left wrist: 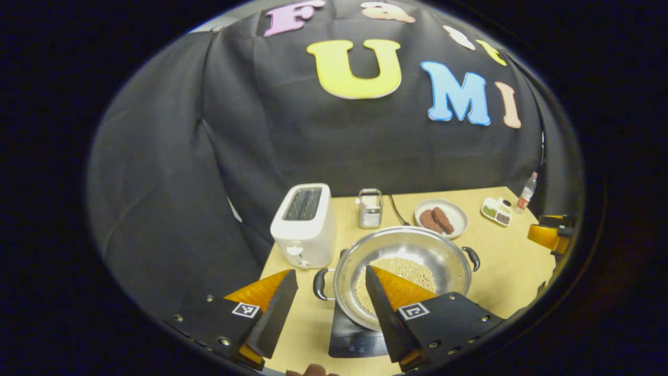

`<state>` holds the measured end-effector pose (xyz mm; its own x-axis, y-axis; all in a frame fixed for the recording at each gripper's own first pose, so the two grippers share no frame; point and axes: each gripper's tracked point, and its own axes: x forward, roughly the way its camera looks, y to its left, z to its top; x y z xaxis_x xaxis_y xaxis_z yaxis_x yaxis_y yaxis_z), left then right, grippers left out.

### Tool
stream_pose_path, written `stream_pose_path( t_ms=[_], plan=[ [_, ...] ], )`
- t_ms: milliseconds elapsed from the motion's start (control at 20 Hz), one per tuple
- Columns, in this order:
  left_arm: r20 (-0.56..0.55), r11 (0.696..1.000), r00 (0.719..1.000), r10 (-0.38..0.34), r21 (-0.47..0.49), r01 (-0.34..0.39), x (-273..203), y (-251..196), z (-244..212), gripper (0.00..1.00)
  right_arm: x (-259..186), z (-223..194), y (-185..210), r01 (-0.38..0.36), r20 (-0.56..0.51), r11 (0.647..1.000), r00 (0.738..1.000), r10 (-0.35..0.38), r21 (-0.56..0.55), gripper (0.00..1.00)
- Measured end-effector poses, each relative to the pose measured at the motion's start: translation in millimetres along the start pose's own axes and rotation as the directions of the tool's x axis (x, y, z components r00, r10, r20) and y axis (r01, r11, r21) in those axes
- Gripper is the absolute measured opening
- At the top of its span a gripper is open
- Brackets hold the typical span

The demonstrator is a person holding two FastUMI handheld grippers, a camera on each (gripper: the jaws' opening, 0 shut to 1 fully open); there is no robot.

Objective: First push the handle of the pot to place it horizontally, then grasp the pot with both hands and set it on the induction cooktop.

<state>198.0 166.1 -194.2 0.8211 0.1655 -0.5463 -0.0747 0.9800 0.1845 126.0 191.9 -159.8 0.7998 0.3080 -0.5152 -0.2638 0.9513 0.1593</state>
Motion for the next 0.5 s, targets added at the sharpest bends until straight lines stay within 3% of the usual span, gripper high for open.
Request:
stream_pose_path(
  t_ms=[150, 350, 400, 450, 500],
  plan=[
    [0.13, 1.0, 0.991, 0.015, -0.018, -0.013, -53.6, -22.4, 33.1, 0.81, -42.7, 24.3, -18.8, 0.035, 0.112, 0.999, 0.993, -0.031, -0.029, 0.98],
    [0.304, 0.999, 0.953, 0.014, -0.036, -0.003, -120.2, -53.5, 70.8, 0.75, -100.1, 53.1, -40.9, 0.098, 0.247, 0.994, 0.965, -0.083, -0.05, 0.98],
    [0.329, 0.999, 0.944, 0.012, -0.044, 0.003, -134.0, -62.8, 74.2, 0.86, -116.2, 62.6, -46.2, 0.114, 0.287, 0.992, 0.953, -0.095, -0.049, 0.98],
    [0.362, 0.998, 0.932, 0.009, -0.055, 0.012, -147.1, -72.0, 80.1, 0.75, -135.5, 71.1, -52.8, 0.128, 0.326, 0.99, 0.939, -0.105, -0.052, 0.98],
    [0.398, 0.998, 0.917, 0.01, -0.068, 0.019, -161.3, -79.4, 87.0, 0.75, -151.1, 79.0, -58.0, 0.146, 0.364, 0.988, 0.924, -0.115, -0.057, 0.98]
  ],
)
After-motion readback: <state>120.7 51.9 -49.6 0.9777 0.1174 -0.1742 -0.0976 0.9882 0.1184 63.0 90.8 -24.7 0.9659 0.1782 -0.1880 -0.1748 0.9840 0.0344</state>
